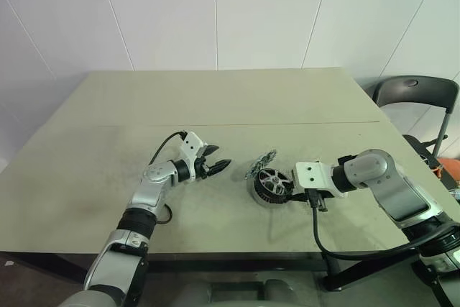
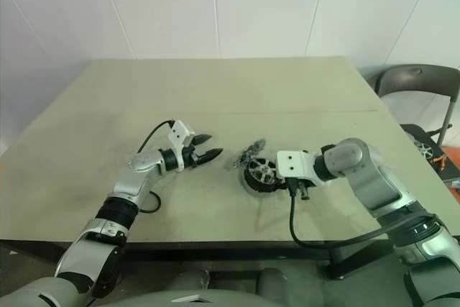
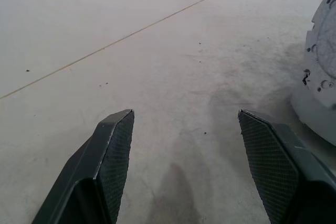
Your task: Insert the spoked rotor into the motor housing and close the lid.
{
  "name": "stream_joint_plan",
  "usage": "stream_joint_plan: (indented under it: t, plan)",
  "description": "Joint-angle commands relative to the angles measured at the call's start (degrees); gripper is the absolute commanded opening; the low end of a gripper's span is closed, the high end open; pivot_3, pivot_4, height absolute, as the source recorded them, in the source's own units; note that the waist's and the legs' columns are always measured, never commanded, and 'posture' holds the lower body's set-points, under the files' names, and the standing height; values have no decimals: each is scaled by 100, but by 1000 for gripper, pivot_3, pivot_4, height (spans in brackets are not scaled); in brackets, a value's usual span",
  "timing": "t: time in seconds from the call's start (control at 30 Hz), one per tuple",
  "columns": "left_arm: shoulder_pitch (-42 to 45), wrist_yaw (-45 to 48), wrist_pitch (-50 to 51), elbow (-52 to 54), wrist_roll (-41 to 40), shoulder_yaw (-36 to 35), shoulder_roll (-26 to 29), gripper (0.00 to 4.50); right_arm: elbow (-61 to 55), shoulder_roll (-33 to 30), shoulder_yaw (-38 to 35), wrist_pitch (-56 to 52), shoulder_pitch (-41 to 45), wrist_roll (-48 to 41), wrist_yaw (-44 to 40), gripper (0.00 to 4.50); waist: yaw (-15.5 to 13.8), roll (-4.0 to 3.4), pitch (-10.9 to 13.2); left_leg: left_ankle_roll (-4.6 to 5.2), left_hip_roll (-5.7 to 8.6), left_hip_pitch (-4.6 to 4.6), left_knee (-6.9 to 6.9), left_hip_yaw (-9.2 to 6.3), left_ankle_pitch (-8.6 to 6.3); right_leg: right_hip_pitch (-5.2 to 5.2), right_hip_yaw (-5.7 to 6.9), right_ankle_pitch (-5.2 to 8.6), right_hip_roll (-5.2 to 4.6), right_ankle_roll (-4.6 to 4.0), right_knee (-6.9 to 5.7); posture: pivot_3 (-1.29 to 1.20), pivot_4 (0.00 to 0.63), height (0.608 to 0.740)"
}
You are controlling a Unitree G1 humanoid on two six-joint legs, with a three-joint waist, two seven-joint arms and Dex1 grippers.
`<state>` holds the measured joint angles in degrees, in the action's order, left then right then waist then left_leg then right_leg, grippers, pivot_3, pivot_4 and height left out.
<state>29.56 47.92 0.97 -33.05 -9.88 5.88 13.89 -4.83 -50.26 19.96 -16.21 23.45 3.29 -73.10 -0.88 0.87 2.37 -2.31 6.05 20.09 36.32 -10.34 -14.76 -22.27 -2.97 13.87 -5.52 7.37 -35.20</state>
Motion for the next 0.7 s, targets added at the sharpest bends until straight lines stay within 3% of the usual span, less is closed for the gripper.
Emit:
stream_joint_plan:
  t: [0.03, 0.2, 0.47, 0.6, 0.7]
  plan:
    - [75, -6, -14, 192, 22, -51, 40, 3374, 164, 23, 124, -151, -2, 43, -115, 2606, 0, -1, 0, 0, 0, 0, -2, 0, 0, -1, 0, 0, 0, 1, 0, 0, 0, 740]
    - [97, -2, -22, 162, 34, -55, 44, 3374, 71, 188, -204, -352, 150, -446, -155, 4120, -19, 0, 0, 1, 0, 20, -10, -8, 0, -25, 4, -11, -1, 16, 1, 0, 0, 740]
    - [112, 15, -17, 146, 54, -36, 27, 3374, -194, 263, -757, -774, 403, -1495, -505, 4120, 7, -9, 7, 1, 1, 29, -11, -5, 0, -36, 3, -11, -3, 17, 0, 0, 0, 740]
    - [99, 1, -6, 166, 59, -40, 29, 3374, 153, 691, -1158, -1208, 840, -1954, -80, 4120, 27, -9, 7, 1, 0, 27, -11, -4, 0, -34, 3, -10, -2, 17, 0, 0, 0, 740]
    - [83, -8, -5, 184, 61, -46, 33, 3374, 56, 643, -1046, -1427, 772, -2064, -255, 3496, -7, -8, 7, 1, 0, 28, -11, -5, 0, -36, 3, -11, -1, 15, -2, 0, 0, 740]
